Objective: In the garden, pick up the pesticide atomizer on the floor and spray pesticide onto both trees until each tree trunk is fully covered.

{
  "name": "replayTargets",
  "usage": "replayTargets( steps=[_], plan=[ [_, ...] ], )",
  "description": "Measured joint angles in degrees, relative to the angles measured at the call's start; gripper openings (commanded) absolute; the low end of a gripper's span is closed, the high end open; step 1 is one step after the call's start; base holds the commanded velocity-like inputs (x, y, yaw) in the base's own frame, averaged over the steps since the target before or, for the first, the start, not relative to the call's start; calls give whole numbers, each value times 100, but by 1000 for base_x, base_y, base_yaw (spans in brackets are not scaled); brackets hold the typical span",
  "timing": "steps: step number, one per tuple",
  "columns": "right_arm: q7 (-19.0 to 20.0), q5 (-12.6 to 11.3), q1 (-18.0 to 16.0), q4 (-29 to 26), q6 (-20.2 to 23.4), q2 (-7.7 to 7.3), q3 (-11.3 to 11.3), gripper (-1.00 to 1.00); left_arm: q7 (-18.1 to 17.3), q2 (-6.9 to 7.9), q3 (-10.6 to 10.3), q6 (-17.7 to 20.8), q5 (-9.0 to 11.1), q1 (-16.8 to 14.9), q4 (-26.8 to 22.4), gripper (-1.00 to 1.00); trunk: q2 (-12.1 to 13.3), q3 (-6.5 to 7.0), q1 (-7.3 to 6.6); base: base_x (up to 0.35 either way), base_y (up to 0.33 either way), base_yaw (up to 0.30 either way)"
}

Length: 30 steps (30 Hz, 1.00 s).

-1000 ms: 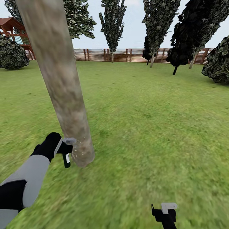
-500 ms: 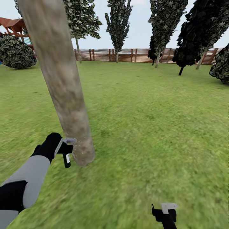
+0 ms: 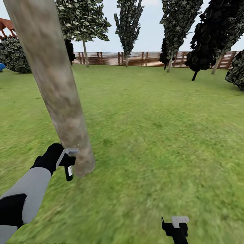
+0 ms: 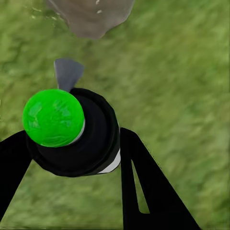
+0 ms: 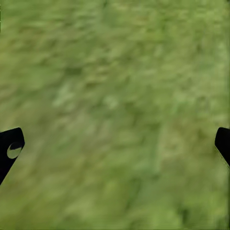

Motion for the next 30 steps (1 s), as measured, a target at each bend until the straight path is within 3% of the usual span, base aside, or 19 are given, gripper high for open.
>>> replayTargets(
  steps=[3,13,17,19,22,23,30],
  plan=[
    [1,0,0,0,0,3,1,100,3,47,16,-35,-14,301,0,-100,0,-1,-1,181,-234,273],
    [2,-1,2,-2,1,3,1,100,19,18,10,-141,11,531,-10,-100,0,0,-2,231,-190,94],
    [1,0,0,0,0,4,1,100,22,-38,32,-378,55,898,1,-100,0,0,0,79,-260,239],
    [5,0,0,0,4,4,1,100,20,6,122,-694,8,1271,10,-100,0,-1,0,97,-273,274],
    [8,0,0,-1,6,3,1,100,18,31,501,-870,38,1522,-1,-100,0,0,0,114,-274,178],
    [8,0,1,-1,5,3,1,100,20,23,634,-1104,25,1574,3,-100,0,0,0,142,-265,40],
    [3,-1,2,4,4,3,-2,100,19,8,751,-1372,49,1612,6,-100,0,0,-2,226,-201,7]
  ],
)
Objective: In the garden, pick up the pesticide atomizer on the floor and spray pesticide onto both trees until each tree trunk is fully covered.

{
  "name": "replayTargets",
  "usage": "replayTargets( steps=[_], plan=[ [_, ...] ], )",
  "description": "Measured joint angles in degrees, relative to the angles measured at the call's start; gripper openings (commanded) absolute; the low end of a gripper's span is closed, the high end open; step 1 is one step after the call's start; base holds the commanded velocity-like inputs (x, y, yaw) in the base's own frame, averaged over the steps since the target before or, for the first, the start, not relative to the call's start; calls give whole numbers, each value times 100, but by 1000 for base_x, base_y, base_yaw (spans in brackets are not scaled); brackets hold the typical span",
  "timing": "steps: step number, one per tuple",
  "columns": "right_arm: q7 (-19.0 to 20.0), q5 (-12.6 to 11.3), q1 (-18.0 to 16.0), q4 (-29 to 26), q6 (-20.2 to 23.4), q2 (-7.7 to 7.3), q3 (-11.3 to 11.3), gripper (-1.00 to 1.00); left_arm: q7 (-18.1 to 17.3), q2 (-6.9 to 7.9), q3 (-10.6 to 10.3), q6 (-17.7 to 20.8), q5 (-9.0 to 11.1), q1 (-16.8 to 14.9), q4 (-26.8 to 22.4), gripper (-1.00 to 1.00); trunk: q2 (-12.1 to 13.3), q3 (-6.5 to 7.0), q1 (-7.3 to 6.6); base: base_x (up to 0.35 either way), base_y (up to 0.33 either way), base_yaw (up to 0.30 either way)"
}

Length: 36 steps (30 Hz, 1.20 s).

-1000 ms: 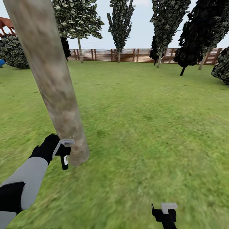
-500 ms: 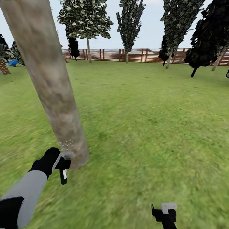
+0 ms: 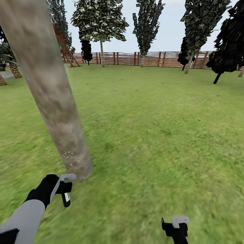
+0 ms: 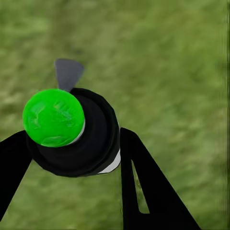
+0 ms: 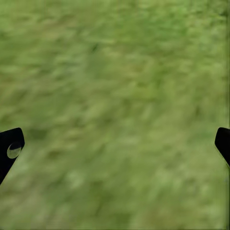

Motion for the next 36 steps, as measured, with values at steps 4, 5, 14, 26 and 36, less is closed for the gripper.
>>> replayTargets(
  steps=[4,5,14,26,36],
  plan=[
    [0,0,0,-2,3,0,3,100,0,-38,-17,-13,-2,0,-5,-100,0,0,1,179,-202,0],
    [1,0,0,-4,1,0,3,100,0,-40,-11,-10,-1,0,-9,-100,0,0,2,14,-261,0],
    [1,0,-1,-6,1,1,2,100,-12,-40,2,2,14,10,-3,-100,0,0,3,-39,-148,194],
    [-2,0,0,-7,-4,-3,-2,100,722,-392,4,42,45,4,-39,-100,0,0,1,61,-55,118],
    [-4,0,0,-6,-6,-4,3,100,746,-395,51,38,215,4,-81,-100,0,0,3,56,-255,13]
  ],
)
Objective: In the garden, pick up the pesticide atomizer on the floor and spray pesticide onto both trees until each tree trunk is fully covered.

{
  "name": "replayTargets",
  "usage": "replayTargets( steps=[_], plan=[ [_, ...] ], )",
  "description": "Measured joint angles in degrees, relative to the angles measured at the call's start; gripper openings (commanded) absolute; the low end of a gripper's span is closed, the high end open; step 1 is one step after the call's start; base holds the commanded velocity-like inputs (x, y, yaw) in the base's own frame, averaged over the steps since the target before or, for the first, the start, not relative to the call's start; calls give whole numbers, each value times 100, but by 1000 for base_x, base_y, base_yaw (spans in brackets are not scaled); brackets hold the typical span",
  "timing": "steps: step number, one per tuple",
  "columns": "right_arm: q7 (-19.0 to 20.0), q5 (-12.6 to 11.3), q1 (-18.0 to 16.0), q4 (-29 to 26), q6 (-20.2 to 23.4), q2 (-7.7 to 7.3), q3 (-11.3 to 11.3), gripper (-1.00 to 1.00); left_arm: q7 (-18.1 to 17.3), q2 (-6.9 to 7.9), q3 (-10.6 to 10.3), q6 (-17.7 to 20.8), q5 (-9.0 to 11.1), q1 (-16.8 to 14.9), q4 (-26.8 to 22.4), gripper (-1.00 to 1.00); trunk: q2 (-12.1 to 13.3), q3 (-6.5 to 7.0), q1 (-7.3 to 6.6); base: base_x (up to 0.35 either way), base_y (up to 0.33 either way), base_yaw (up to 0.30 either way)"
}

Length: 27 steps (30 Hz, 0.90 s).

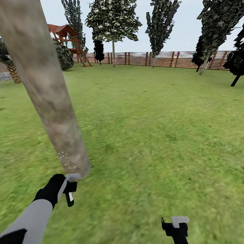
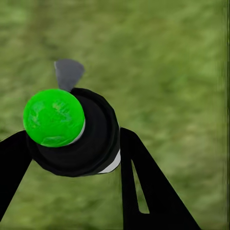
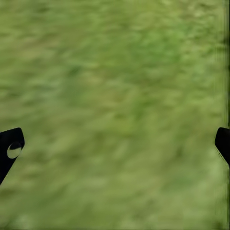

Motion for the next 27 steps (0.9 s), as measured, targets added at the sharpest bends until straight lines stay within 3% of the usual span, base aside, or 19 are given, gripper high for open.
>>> replayTargets(
  steps=[15,21,27],
  plan=[
    [3,0,-1,2,0,5,0,100,6,-1,13,3,21,6,-9,-100,0,0,-2,83,-263,259],
    [2,0,0,-1,2,4,0,100,2,-11,13,1,20,-1,-3,-100,0,0,-2,221,-202,56],
    [8,0,0,0,0,4,0,100,9,-127,4,-9,22,0,-4,-100,0,0,-1,120,-246,1]
  ],
)
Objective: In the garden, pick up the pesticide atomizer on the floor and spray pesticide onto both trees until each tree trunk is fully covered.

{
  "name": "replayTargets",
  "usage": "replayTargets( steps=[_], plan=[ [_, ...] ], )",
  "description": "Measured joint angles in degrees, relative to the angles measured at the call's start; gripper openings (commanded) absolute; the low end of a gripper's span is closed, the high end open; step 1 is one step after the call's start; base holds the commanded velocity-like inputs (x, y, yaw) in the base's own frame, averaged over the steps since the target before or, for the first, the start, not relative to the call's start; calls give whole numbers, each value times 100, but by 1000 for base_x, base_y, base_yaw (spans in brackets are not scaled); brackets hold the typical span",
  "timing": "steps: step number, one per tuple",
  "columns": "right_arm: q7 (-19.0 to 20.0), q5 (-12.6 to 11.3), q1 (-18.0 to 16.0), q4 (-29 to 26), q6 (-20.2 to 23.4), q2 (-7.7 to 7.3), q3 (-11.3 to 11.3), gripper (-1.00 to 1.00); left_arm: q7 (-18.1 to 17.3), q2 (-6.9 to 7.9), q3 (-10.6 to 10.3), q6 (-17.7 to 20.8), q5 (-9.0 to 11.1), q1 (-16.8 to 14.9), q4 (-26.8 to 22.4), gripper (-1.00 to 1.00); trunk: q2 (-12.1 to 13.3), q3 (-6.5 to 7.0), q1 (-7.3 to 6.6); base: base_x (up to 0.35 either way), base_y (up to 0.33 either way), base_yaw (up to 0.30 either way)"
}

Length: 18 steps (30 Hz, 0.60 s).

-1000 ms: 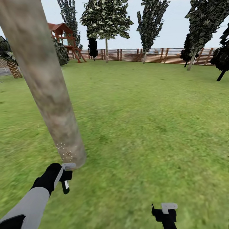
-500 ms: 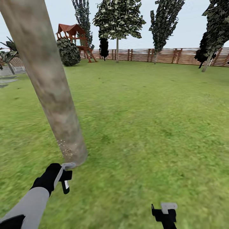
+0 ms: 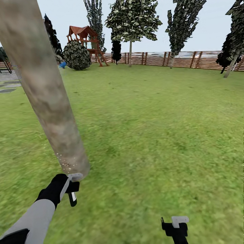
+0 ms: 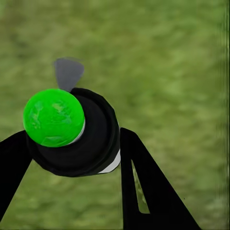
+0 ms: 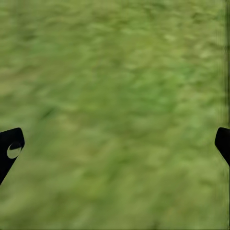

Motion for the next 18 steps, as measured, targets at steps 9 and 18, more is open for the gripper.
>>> replayTargets(
  steps=[9,18],
  plan=[
    [1,0,-1,2,0,1,0,100,1,4,9,2,-5,4,-5,-100,0,0,0,121,-262,176],
    [2,0,-2,2,0,8,0,100,7,14,15,2,-10,4,-13,-100,0,0,-1,159,-261,276]
  ],
)
